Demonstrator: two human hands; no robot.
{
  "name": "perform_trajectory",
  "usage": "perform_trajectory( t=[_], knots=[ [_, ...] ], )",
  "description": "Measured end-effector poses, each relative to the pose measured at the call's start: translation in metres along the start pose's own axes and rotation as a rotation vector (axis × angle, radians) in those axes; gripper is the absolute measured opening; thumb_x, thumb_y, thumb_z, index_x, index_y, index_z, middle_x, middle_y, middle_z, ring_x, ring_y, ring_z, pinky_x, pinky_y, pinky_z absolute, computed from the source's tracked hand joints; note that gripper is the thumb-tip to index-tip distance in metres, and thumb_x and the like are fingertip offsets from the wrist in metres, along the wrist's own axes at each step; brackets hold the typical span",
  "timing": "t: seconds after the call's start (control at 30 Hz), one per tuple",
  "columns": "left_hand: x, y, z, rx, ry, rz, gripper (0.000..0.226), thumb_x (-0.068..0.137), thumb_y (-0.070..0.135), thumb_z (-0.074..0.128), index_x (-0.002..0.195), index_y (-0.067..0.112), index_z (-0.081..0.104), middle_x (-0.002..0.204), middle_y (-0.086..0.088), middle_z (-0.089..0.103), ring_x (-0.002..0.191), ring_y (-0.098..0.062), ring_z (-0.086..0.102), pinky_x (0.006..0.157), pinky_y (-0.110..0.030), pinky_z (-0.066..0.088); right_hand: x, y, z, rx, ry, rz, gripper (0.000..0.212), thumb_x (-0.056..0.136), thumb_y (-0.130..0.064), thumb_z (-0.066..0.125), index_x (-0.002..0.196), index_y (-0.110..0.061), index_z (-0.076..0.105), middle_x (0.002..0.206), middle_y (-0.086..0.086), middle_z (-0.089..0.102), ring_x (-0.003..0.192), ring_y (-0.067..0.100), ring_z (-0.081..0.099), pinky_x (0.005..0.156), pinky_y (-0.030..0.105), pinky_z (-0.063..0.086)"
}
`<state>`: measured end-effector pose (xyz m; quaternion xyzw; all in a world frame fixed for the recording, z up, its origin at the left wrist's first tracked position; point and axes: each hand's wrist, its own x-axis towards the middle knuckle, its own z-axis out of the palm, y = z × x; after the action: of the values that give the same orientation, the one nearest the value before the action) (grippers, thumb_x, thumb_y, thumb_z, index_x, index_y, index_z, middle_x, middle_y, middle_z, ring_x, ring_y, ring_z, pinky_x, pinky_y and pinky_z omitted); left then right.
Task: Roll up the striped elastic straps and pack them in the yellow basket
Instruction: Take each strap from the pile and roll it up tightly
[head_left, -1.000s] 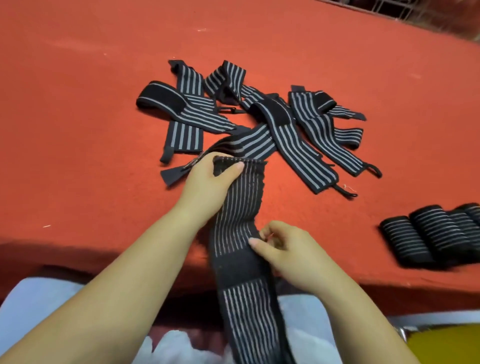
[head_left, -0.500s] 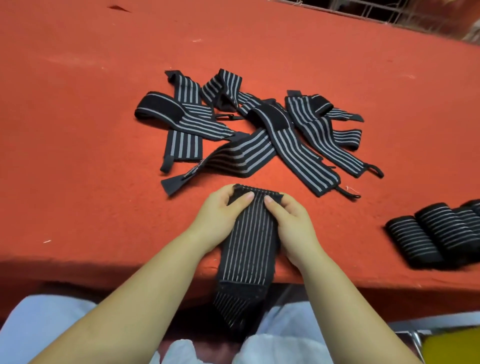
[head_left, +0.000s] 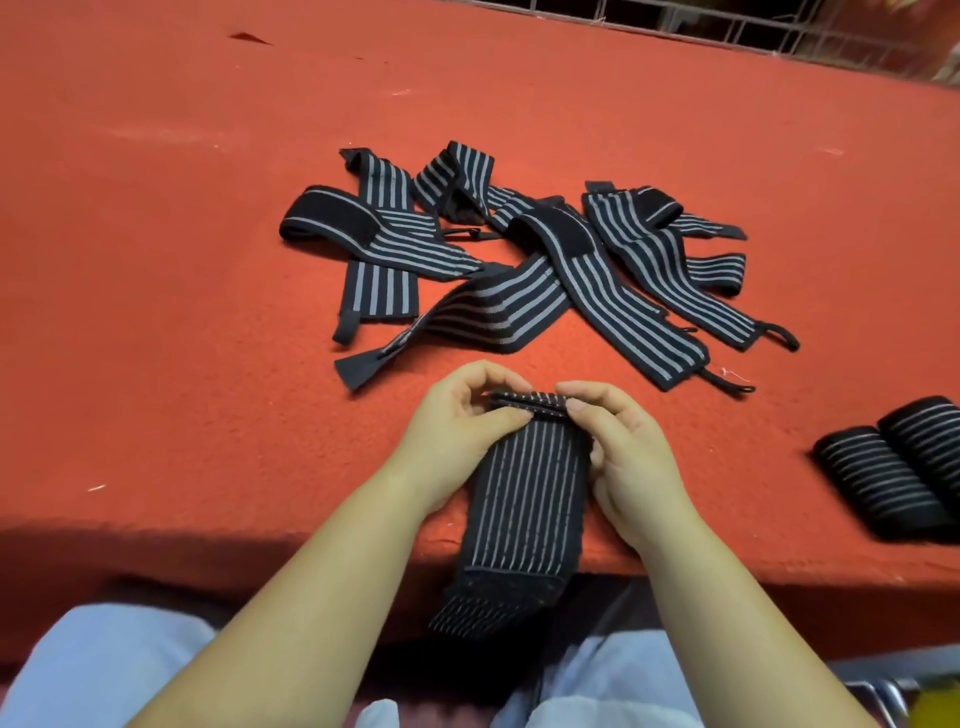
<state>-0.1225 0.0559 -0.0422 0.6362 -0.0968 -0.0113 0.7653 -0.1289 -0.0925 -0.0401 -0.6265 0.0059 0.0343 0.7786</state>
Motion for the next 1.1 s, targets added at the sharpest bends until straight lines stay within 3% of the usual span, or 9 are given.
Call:
perform_trajectory(
  t=[0.13, 0.3, 0.4, 0.53, 0.63, 0.73, 0.9, 1.03, 1.1],
  knots=[
    [0.0, 0.001, 0.001, -0.086, 0.009, -0.05, 0.023, 0.081, -0.005, 0.063, 0.092, 0.014, 0.06, 0.074, 0.007, 0.064, 0.066, 0.0, 0.061, 0.063, -0.014, 0.048, -0.003, -0.003, -0.002, 0.065, -0.026, 0.015, 0.029, 0.089, 0.01, 0.048, 0.101, -0.014, 0.057, 0.063, -0.003, 0.065, 0.054, 0.007, 0.061, 0.051, 0.017, 0.05],
    [0.002, 0.0, -0.001, -0.087, 0.05, -0.086, 0.025, 0.081, -0.003, 0.064, 0.093, 0.019, 0.066, 0.082, 0.003, 0.069, 0.078, -0.008, 0.065, 0.077, -0.022, 0.054, -0.002, -0.001, -0.002, 0.106, -0.048, -0.004, 0.029, 0.092, 0.002, 0.049, 0.112, -0.016, 0.059, 0.085, 0.004, 0.073, 0.076, 0.012, 0.068, 0.069, 0.022, 0.056],
    [0.004, -0.002, -0.003, -0.1, 0.091, -0.087, 0.029, 0.077, -0.007, 0.065, 0.08, 0.021, 0.07, 0.075, 0.006, 0.07, 0.073, -0.007, 0.065, 0.071, -0.02, 0.052, -0.004, 0.0, 0.003, -0.057, -0.004, -0.038, 0.019, 0.095, -0.013, 0.05, 0.104, -0.014, 0.066, 0.087, 0.007, 0.073, 0.078, 0.015, 0.067, 0.072, 0.025, 0.054],
    [0.004, -0.003, -0.004, -0.032, 0.11, -0.053, 0.039, 0.075, -0.018, 0.06, 0.066, 0.019, 0.067, 0.07, 0.011, 0.07, 0.071, 0.0, 0.064, 0.069, -0.012, 0.048, -0.005, -0.002, 0.008, -0.127, 0.041, -0.057, 0.027, 0.096, -0.026, 0.048, 0.092, -0.013, 0.071, 0.078, 0.003, 0.072, 0.071, 0.012, 0.065, 0.066, 0.021, 0.052],
    [0.002, -0.001, -0.002, 0.015, 0.065, -0.032, 0.038, 0.076, -0.022, 0.054, 0.073, 0.015, 0.062, 0.072, 0.015, 0.069, 0.072, 0.005, 0.062, 0.069, -0.009, 0.046, -0.005, -0.003, 0.007, -0.071, 0.055, -0.018, 0.018, 0.094, -0.013, 0.052, 0.092, -0.016, 0.07, 0.075, -0.001, 0.069, 0.065, 0.01, 0.06, 0.061, 0.021, 0.05],
    [-0.001, 0.001, -0.001, 0.02, -0.025, -0.021, 0.035, 0.081, -0.014, 0.056, 0.095, 0.017, 0.063, 0.084, 0.008, 0.067, 0.076, 0.002, 0.062, 0.07, -0.011, 0.047, -0.007, -0.004, 0.004, 0.046, 0.056, -0.009, 0.022, 0.093, -0.002, 0.049, 0.099, -0.014, 0.067, 0.071, 0.002, 0.064, 0.056, 0.008, 0.058, 0.05, 0.017, 0.047],
    [-0.002, -0.002, 0.004, 0.076, -0.033, 0.01, 0.015, 0.087, 0.005, 0.06, 0.099, 0.015, 0.063, 0.091, 0.003, 0.071, 0.087, -0.006, 0.066, 0.078, -0.019, 0.049, -0.005, 0.0, -0.001, 0.081, 0.026, -0.052, 0.029, 0.093, 0.002, 0.047, 0.11, -0.018, 0.06, 0.075, -0.004, 0.069, 0.076, 0.01, 0.067, 0.072, 0.023, 0.055],
    [0.001, -0.003, 0.001, -0.034, 0.003, -0.034, 0.022, 0.089, -0.002, 0.054, 0.098, 0.017, 0.057, 0.079, 0.006, 0.067, 0.075, -0.003, 0.064, 0.068, -0.017, 0.05, -0.006, 0.0, 0.001, 0.062, 0.062, -0.048, 0.017, 0.084, -0.021, 0.059, 0.099, -0.015, 0.065, 0.081, 0.005, 0.068, 0.073, 0.017, 0.064, 0.067, 0.026, 0.054],
    [0.001, -0.003, -0.001, -0.032, 0.009, -0.04, 0.026, 0.088, -0.008, 0.053, 0.094, 0.017, 0.057, 0.078, 0.007, 0.065, 0.071, 0.0, 0.062, 0.065, -0.015, 0.049, -0.007, -0.003, 0.004, 0.021, 0.062, -0.046, 0.031, 0.077, -0.035, 0.058, 0.09, -0.008, 0.065, 0.068, 0.004, 0.065, 0.058, 0.013, 0.059, 0.053, 0.021, 0.05]
  ],
)
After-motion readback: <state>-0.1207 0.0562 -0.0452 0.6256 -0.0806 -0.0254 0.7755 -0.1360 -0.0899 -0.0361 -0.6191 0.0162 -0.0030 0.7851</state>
